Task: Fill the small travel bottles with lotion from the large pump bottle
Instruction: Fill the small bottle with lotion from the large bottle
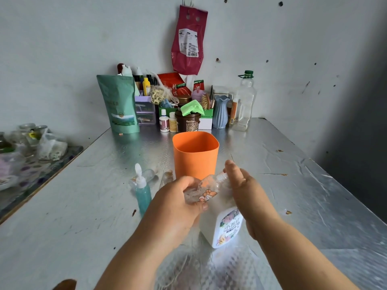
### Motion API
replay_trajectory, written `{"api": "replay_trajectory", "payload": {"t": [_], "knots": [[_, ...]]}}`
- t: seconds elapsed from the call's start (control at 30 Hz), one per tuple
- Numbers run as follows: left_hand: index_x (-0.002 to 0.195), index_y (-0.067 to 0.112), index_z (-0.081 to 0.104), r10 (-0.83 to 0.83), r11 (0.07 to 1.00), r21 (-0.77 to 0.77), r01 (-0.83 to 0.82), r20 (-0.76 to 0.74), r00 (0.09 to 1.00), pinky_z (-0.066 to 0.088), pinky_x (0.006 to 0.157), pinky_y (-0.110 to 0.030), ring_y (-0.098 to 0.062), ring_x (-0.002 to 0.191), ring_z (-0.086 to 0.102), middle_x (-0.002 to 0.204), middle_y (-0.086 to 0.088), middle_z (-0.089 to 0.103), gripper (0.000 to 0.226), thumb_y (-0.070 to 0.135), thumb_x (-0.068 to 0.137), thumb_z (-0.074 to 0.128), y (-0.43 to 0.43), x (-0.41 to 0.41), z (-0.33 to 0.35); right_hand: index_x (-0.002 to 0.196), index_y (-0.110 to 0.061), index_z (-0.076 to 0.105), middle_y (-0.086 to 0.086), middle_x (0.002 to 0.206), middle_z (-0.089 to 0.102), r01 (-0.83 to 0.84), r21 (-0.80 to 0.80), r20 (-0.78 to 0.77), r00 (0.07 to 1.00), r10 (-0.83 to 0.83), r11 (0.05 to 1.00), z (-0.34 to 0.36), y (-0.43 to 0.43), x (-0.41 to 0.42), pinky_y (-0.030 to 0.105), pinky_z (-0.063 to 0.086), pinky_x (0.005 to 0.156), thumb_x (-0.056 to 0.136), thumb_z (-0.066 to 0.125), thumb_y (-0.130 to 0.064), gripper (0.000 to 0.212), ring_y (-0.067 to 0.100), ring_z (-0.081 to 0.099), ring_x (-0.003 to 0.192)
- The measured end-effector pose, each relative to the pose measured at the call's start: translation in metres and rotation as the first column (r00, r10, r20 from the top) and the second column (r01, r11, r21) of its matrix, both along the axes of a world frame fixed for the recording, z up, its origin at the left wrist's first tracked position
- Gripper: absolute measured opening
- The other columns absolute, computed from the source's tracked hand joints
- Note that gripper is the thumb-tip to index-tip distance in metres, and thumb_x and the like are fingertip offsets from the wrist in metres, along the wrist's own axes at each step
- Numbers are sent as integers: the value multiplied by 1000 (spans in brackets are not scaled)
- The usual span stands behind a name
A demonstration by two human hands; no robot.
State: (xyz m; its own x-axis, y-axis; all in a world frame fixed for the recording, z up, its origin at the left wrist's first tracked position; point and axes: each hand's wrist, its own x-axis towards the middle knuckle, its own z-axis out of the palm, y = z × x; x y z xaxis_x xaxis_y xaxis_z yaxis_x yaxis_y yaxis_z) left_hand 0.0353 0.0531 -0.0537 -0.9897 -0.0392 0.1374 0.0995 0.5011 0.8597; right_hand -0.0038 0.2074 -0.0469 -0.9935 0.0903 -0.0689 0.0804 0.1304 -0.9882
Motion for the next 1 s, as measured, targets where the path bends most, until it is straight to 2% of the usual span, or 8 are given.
{"api": "replay_trajectory", "payload": {"t": [0.13, 0.23, 0.43, 0.53, 0.6, 0.83, 0.9, 1.0], "knots": [[102, 36, 65, 2, 1000, 18, -2, 14, 1000, 55, 85, -34, -1, 95, 66, 102, 19, 70, 33, 19, 78, 80, 0, 1, 3, 104, -14, 63, 9, 98, 70, -33, -3, 66, 997, 33, 999, 1, 2, -4, 33, 48, 72, 90, 45, -62, 53, 26, 66, 92], [102, 35, 65, -19, 1000, 22, 19, 15, 1000, 55, 84, -31, 0, 95, 66, 102, 19, 70, 33, 18, 78, 79, -2, 5, 7, 105, -10, 65, 12, 100, 72, -73, 8, 106, 992, 72, 997, 3, 4, 0, 34, 49, 76, 87, 43, -68, 64, 28, 68, 94], [103, 34, 65, -26, 1000, 4, 26, 2, 1000, 55, 77, -25, 0, 91, 66, 100, 19, 70, 31, 19, 80, 78, -1, 7, 13, 109, -9, 64, 10, 101, 70, -71, -7, 110, 991, 71, 997, 9, 5, 3, 28, 42, 62, 89, 42, -66, 64, 21, 65, 90], [104, 34, 65, -24, 1000, 5, 24, 5, 1000, 55, 78, -26, 0, 91, 66, 100, 19, 70, 31, 19, 80, 78, -1, 7, 13, 109, -11, 65, 10, 101, 71, -76, -5, 102, 992, 76, 997, 4, 3, 1, 35, 51, 78, 82, 44, -74, 71, 25, 68, 94], [104, 34, 65, -25, 1000, -1, 25, 3, 1000, 55, 80, -28, 0, 93, 66, 101, 19, 70, 31, 19, 80, 78, -1, 7, 12, 108, -13, 65, 10, 101, 72, -63, -5, 93, 994, 64, 998, 1, 4, -1, 40, 51, 88, 78, 44, -77, 74, 27, 68, 95], [102, 36, 65, -21, 1000, -17, 21, -6, 1000, 53, 84, -30, 2, 94, 65, 101, 21, 69, 32, 19, 79, 78, 0, 5, 5, 103, -15, 62, 5, 93, 68, -31, 26, -8, 999, 31, 999, 0, 7, 2, 28, 42, 66, 92, 42, -60, 50, 19, 63, 86], [103, 35, 64, -17, 999, -29, 17, -5, 1000, 53, 85, -28, 3, 94, 64, 101, 21, 69, 32, 19, 79, 78, 0, 5, 3, 105, -16, 61, 9, 98, 68, -23, 48, -37, 999, 25, 999, -3, 5, 3, 27, 45, 67, 95, 39, -57, 47, 20, 63, 90], [104, 34, 64, -9, 999, -33, 9, -4, 1000, 52, 85, -27, 2, 95, 64, 101, 20, 69, 31, 19, 80, 78, 1, 5, 3, 105, -16, 61, 14, 104, 68, -22, 65, -39, 999, 24, 998, -4, 2, 4, 34, 49, 79, 96, 37, -57, 49, 26, 64, 97]]}}
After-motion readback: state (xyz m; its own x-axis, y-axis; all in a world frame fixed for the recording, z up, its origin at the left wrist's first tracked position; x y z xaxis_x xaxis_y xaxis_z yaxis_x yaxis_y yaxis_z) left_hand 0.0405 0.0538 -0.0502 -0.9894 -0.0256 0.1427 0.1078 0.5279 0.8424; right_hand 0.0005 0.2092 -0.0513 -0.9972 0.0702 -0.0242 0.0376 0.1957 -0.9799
